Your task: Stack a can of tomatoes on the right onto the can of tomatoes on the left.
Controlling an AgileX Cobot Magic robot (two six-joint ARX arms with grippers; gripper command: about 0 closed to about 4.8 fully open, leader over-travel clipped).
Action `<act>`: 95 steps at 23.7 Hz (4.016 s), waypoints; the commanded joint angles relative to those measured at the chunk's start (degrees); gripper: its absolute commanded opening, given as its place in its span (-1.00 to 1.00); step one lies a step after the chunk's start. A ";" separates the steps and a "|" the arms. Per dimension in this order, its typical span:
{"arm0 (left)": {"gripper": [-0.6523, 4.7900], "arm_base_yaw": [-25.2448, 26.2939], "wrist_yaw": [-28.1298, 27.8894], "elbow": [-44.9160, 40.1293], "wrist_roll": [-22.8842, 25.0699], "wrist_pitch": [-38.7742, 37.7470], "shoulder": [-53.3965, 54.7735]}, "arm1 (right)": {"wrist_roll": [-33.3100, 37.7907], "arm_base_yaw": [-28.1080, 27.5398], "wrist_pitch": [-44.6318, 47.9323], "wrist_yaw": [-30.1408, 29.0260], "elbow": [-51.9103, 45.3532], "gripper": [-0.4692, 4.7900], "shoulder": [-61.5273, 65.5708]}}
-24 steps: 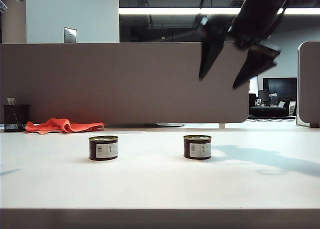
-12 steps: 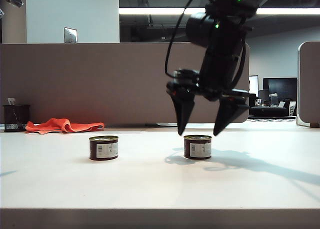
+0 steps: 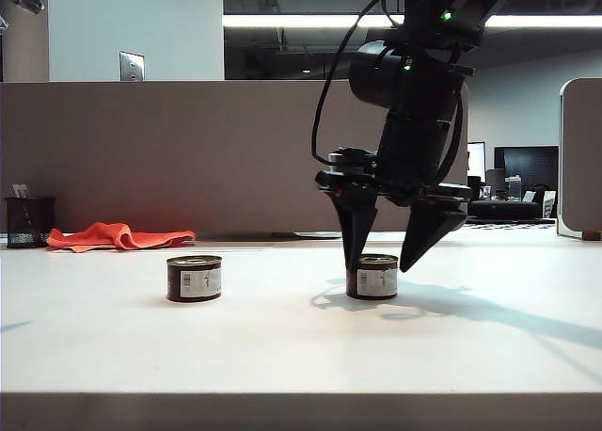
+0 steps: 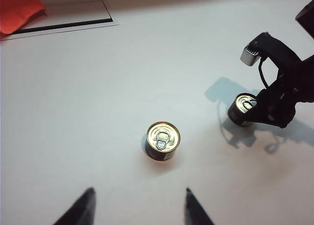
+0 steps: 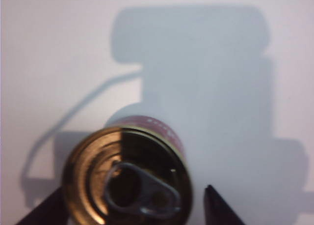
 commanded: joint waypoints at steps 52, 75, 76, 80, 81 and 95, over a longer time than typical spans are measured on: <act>0.06 0.02 0.26 0.35 0.20 -0.37 -0.15 | -3.87 16.90 4.66 1.86 21.55 0.63 10.21; -0.78 -0.15 -1.38 0.35 0.24 0.76 -2.84 | -3.04 0.72 -4.28 6.93 25.53 -0.84 -16.92; -0.78 -0.37 -2.36 0.35 0.24 0.70 -3.19 | -3.04 -0.02 -4.02 7.02 24.83 -0.84 -18.16; -0.78 -1.09 -3.85 0.33 0.24 -0.13 -5.38 | -3.10 -2.47 -0.83 7.54 16.74 -0.84 -26.82; -0.78 -1.31 -4.22 0.33 0.22 -0.17 -6.08 | -3.34 -2.60 0.24 7.58 14.47 -0.84 -28.70; -0.78 -3.80 -9.40 -9.07 -2.80 5.14 -15.08 | -3.48 -3.08 20.81 15.32 -32.28 -0.84 -67.08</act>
